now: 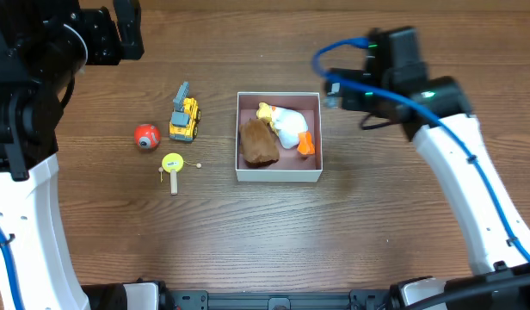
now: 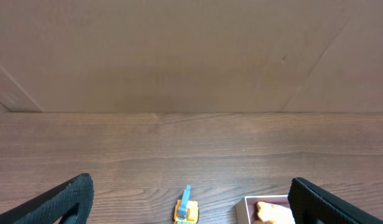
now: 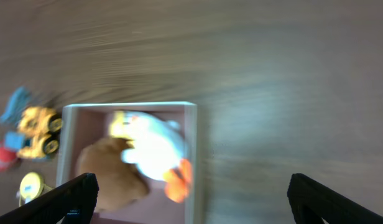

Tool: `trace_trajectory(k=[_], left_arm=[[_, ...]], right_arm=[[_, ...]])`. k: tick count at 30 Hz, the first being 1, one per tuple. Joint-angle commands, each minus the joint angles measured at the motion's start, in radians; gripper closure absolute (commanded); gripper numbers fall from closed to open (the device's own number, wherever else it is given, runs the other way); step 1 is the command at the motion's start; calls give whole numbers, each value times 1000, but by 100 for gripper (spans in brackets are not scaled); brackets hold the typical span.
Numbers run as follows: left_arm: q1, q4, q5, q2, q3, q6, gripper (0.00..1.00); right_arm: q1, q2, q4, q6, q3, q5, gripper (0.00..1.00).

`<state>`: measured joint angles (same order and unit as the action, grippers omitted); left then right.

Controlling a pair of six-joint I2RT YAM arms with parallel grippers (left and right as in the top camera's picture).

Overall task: Pack container
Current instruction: 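Raise the right gripper out of the box and retract it, then reach the left gripper to the yellow toy excavator and grasp it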

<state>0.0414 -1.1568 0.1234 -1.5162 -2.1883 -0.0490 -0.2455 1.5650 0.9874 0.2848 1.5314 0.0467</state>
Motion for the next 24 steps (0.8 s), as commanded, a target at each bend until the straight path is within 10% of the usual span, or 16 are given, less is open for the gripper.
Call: trace_trajectory(k=[1,24], left_arm=[[4,1,-3,0,-6,19,0],[4,-133,-29,-246,80,-17,0]], right_arm=[[139,-43,58,87,14,80,0],[356,-43,171,86,14,157,0]])
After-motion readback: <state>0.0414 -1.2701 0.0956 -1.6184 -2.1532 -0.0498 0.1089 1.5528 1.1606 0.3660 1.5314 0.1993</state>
